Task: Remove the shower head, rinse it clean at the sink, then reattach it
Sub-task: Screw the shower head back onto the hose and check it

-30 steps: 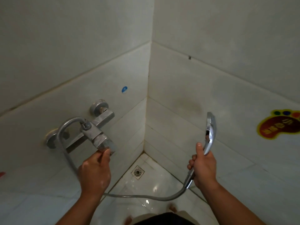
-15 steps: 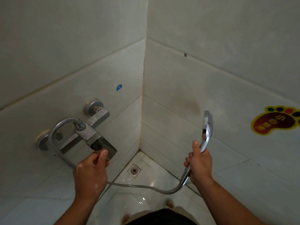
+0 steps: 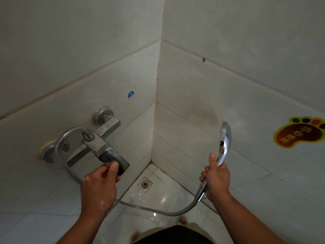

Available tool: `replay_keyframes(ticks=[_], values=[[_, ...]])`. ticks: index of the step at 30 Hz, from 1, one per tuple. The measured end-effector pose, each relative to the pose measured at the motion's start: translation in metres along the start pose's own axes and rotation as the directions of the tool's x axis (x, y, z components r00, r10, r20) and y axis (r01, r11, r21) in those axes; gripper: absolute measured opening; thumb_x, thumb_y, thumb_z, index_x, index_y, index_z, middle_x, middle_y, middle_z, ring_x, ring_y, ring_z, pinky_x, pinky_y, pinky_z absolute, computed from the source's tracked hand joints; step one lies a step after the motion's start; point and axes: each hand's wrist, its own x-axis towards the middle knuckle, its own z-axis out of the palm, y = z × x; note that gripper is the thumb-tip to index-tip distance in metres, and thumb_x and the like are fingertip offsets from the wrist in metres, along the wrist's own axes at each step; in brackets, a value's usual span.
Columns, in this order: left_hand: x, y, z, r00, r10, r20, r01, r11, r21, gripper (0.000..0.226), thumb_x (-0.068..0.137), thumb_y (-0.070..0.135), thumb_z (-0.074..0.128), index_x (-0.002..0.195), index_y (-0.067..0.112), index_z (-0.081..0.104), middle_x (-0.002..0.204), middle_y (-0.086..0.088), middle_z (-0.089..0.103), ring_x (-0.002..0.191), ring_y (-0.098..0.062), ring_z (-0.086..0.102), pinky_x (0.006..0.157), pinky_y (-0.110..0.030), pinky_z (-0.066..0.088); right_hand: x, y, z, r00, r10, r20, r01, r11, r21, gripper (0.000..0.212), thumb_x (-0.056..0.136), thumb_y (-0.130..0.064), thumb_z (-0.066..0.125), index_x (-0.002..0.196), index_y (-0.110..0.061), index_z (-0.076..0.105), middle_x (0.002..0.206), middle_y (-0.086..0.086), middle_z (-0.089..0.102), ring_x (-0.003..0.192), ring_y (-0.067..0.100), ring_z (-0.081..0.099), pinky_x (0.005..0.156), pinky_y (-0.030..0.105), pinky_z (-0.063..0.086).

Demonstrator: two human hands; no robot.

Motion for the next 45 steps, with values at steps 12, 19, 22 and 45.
replay_keyframes(ticks=[12, 19, 22, 45], values=[[0.001, 0.002, -0.003, 0.999, -0.040, 0.036, 0.042, 0.998, -0.041, 0.021, 0.099, 0.035, 0.057, 0.086, 0.031, 0.073, 0.066, 0.005, 0.075, 0.071, -0.005, 0.073, 0.068, -0.025, 0.046, -0.002, -0.004, 0.000, 1.000, -0.010, -0.009, 0.011, 1.000, 0.009, 0.029, 0.101, -0.041, 0.059, 0.088, -0.017, 0.052, 0.060, 0.005, 0.041, 0.047, 0.017, 0.040, 0.047, 0.030, 0.042], [0.001, 0.001, -0.003, 0.999, -0.040, 0.036, 0.041, 0.999, -0.023, 0.022, 0.099, 0.037, 0.057, 0.083, 0.033, 0.072, 0.062, 0.007, 0.074, 0.070, -0.003, 0.072, 0.067, -0.025, 0.045, -0.003, -0.009, 0.005, 1.000, -0.013, 0.017, 0.012, 0.999, 0.043, 0.024, 0.101, -0.040, 0.058, 0.091, -0.019, 0.053, 0.059, 0.003, 0.040, 0.047, 0.016, 0.040, 0.048, 0.030, 0.041], [0.002, -0.001, -0.003, 0.999, -0.039, 0.037, 0.040, 0.999, -0.022, 0.024, 0.098, 0.038, 0.058, 0.078, 0.036, 0.071, 0.060, 0.009, 0.074, 0.069, -0.003, 0.073, 0.071, -0.029, 0.047, -0.004, -0.015, 0.008, 0.999, -0.044, 0.021, 0.043, 0.997, 0.060, 0.023, 0.102, -0.037, 0.058, 0.091, -0.019, 0.051, 0.060, 0.004, 0.039, 0.047, 0.016, 0.039, 0.047, 0.030, 0.040], [0.016, -0.017, -0.006, 0.989, 0.060, 0.137, -0.057, 0.998, -0.030, 0.025, 0.098, 0.034, 0.058, 0.085, 0.024, 0.077, 0.070, 0.007, 0.076, 0.070, -0.003, 0.074, 0.074, -0.030, 0.056, -0.024, -0.032, 0.048, 0.963, -0.256, 0.083, 0.260, 0.965, -0.040, 0.032, 0.096, -0.025, 0.068, 0.076, -0.018, 0.044, 0.049, -0.004, 0.049, 0.047, 0.020, 0.050, 0.055, 0.037, 0.047]])
